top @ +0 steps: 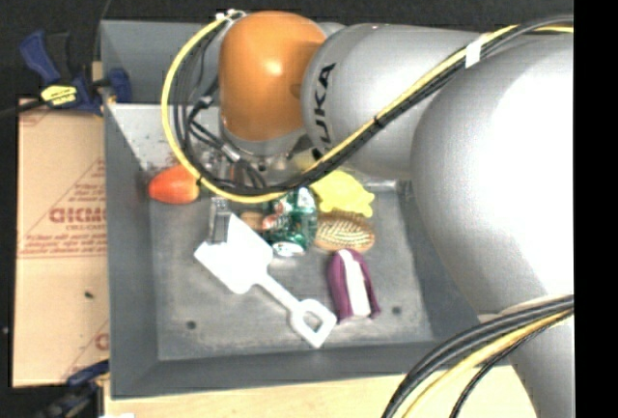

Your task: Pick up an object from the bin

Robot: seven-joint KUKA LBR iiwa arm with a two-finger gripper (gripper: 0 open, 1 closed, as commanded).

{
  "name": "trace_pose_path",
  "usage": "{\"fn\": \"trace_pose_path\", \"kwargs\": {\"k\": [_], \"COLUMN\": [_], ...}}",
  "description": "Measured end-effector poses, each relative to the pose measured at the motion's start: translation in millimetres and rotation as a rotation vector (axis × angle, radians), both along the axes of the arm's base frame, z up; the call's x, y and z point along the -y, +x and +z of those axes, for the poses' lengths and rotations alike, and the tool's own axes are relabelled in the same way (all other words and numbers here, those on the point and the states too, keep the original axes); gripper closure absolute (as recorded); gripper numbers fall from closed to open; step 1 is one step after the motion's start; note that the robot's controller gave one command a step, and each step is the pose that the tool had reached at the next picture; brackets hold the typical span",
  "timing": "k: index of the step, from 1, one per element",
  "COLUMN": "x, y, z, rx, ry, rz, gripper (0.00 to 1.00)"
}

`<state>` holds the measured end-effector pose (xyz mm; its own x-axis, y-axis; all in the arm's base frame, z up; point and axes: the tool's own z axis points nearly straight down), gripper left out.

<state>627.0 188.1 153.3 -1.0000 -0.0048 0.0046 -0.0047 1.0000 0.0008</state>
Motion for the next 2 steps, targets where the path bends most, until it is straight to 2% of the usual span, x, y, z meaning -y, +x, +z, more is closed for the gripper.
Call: {"fn": "trace_pose_path", "kwargs": {"k": [1, 2], "x": [1, 45], "y": [2.3, 21.3], "z": [5, -83], "rx": [0.008, 0.007], "ry": [0.002, 0.001], "rz": [-0.005, 0.491], "gripper": [0.0, 0.0]}}
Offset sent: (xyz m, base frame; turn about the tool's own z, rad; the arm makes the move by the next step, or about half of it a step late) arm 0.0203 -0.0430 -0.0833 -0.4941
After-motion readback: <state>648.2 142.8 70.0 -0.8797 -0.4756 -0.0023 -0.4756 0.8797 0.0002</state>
